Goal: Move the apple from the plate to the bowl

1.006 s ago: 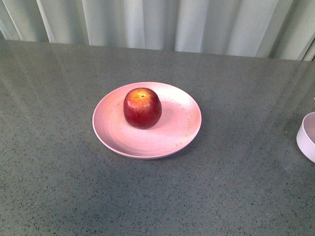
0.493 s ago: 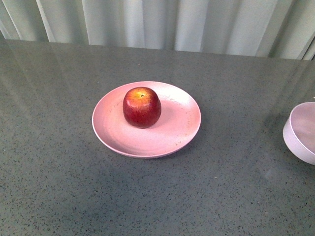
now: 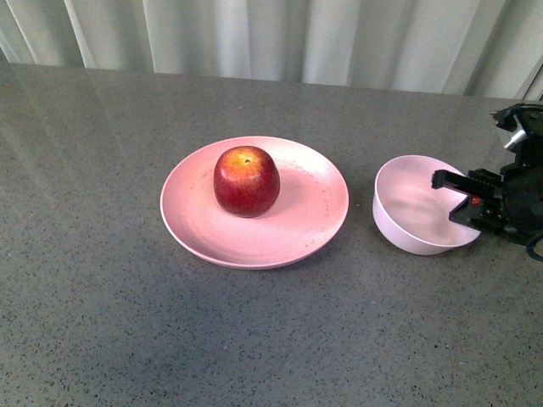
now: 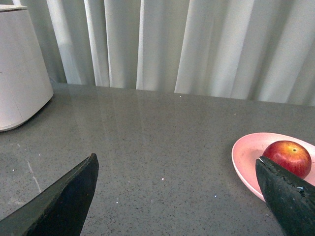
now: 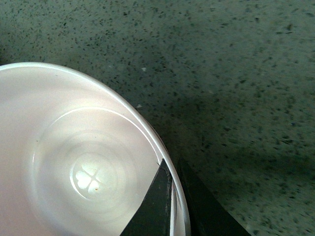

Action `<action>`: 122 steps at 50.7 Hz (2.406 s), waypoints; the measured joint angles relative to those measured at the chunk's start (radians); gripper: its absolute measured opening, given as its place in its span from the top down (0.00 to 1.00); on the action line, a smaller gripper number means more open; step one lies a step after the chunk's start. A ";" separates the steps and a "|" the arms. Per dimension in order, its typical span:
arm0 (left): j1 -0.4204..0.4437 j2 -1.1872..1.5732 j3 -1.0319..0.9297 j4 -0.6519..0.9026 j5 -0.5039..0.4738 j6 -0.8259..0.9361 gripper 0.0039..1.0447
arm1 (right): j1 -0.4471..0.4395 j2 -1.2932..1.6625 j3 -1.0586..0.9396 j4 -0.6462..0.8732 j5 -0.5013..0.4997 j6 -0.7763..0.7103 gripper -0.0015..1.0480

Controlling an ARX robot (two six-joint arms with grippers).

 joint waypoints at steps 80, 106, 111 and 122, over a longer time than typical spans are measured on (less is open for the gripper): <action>0.000 0.000 0.000 0.000 0.000 0.000 0.08 | -0.164 -0.689 -0.599 0.682 -0.011 -0.292 0.39; 0.000 0.000 0.000 0.000 0.000 0.000 0.08 | -0.084 -0.972 -0.824 0.640 0.069 -0.317 0.98; 0.000 0.000 0.000 0.000 0.000 0.000 0.08 | -0.084 -1.059 -0.858 0.568 0.070 -0.317 0.98; 0.000 0.000 0.000 0.000 0.000 0.000 0.08 | -0.084 -1.249 -0.871 0.409 0.070 -0.317 0.98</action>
